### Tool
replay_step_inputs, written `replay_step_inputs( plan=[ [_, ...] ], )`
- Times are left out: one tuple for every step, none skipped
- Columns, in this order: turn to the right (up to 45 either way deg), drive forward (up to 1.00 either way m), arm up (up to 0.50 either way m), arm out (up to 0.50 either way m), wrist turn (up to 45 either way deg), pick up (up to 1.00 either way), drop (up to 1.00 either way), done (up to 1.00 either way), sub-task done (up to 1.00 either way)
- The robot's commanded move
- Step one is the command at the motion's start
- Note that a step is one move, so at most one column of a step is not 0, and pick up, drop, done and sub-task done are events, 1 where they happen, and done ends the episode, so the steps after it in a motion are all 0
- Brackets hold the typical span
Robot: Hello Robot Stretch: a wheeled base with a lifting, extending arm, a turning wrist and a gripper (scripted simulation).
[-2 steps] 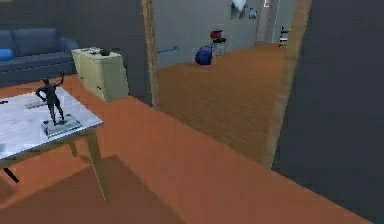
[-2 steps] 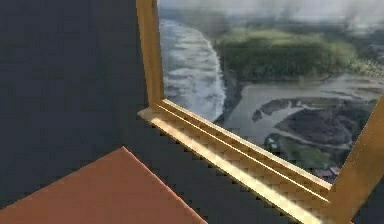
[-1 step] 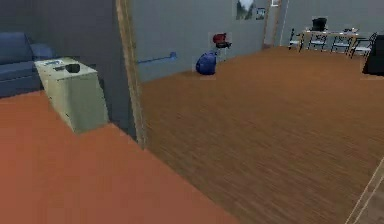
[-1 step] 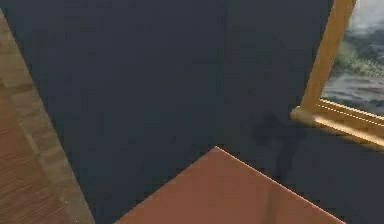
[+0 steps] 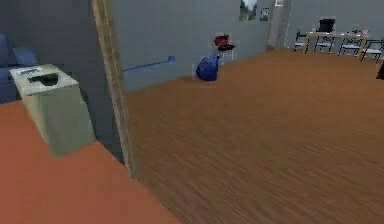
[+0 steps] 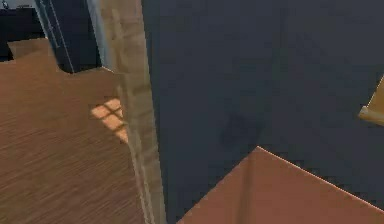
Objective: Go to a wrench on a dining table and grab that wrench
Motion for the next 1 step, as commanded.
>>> replay_step_inputs(
  plan=[
    [30.0, 0.00, 0.00, 0.00, 0.0, 0.00, 0.00, 0.00, 0.00]
  ],
)
